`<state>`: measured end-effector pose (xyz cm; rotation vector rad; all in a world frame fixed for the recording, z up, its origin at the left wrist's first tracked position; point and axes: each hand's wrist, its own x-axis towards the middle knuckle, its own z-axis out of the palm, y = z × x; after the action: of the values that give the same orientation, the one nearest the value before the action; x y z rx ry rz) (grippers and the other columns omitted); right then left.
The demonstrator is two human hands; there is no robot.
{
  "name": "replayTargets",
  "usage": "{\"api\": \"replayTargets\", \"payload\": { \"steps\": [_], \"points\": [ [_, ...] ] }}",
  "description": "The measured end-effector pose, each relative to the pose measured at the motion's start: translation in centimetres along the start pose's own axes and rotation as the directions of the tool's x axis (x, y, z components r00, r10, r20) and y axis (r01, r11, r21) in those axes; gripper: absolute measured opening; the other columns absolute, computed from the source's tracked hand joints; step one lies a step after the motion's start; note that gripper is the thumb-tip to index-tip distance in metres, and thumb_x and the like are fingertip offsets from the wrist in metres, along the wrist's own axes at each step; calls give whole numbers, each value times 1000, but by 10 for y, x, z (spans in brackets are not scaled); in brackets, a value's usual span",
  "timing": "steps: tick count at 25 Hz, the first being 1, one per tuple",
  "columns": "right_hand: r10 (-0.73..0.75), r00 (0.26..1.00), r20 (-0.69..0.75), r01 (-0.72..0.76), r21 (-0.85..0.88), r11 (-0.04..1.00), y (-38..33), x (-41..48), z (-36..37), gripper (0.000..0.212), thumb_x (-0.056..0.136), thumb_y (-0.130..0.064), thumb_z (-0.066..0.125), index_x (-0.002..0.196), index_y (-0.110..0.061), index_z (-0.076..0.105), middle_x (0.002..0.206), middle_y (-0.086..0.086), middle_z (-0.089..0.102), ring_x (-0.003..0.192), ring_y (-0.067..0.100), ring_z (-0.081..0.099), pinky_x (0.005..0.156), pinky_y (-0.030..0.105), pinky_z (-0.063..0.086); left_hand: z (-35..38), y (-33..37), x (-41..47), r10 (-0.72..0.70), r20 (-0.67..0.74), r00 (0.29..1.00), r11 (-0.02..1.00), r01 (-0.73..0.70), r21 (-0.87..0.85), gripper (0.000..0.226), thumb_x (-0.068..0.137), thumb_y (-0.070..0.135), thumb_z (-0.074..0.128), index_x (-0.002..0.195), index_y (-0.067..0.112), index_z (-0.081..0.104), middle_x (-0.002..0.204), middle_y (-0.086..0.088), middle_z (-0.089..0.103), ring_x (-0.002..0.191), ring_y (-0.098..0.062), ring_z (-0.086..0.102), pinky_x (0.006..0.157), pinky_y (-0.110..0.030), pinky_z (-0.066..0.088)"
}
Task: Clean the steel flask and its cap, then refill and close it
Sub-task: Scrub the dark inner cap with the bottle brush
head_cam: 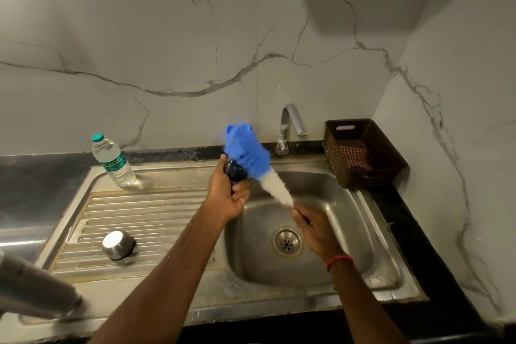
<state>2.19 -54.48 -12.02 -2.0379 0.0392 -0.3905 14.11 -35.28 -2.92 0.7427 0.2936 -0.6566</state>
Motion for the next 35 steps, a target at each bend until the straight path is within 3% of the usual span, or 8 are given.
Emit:
{"api": "replayTargets", "payload": {
  "steps": [2,6,10,15,20,25,28,35],
  "points": [
    [10,1000,12,-10,34,999,-16,3,-1,31,102,-13,53,109,-38,70,75,-16,62,65,3,53,61,23,43,-2,-1,-1,0,16,1000,999,0,35,45,102,54,46,104,12,62,65,0,57,34,-5,35,29,-17,30],
    [9,1000,29,-9,0,1000,-36,30,-2,25,103,-16,52,107,-35,69,101,-19,72,95,-2,65,82,19,51,3,1,1,-16,66,998,999,14,33,40,100,49,49,100,11,61,66,0,57,32,-5,34,28,-16,27],
    [55,998,27,-57,48,997,-16,3,-11,26,104,-16,50,97,-29,70,71,-15,62,60,0,48,60,23,38,-5,5,3,-4,35,999,991,-1,132,32,100,41,53,107,10,59,71,-4,61,34,-6,37,29,-16,30],
    [-31,998,52,39,-151,988,-38,31,-12,24,101,-40,44,91,-28,62,69,-14,57,61,5,51,58,33,42,0,8,1,-2,22,1000,981,-3,195,28,103,31,44,87,12,57,57,0,53,30,-5,32,27,-16,24],
    [-16,999,52,22,-118,993,-18,5,-14,28,102,-44,42,77,-32,46,62,0,47,55,8,43,52,45,38,1,15,-4,1,5,1000,948,-2,319,25,104,24,42,87,11,54,56,0,52,32,-6,34,27,-16,26],
    [-137,990,23,138,-309,941,-32,36,-16,24,103,-48,37,84,-37,45,64,-5,48,57,10,48,52,35,41,3,20,1,-1,-17,1000,941,7,338,21,103,25,45,95,9,57,71,-7,59,34,-7,34,27,-17,27],
    [-88,996,-3,84,-270,959,-6,-1,-23,27,101,-43,41,79,-29,47,64,-3,48,58,12,47,53,38,39,-3,27,-4,-31,-2,1000,932,30,362,23,103,24,40,93,9,54,65,-6,53,33,-7,35,27,-17,27],
    [-235,972,-21,214,-340,916,-29,27,-19,21,103,-36,47,95,-24,62,73,-18,48,66,-1,50,60,14,37,0,14,0,-23,-48,999,880,43,473,29,105,36,45,97,10,56,67,-6,60,32,-5,31,26,-15,23]
  ]
}}
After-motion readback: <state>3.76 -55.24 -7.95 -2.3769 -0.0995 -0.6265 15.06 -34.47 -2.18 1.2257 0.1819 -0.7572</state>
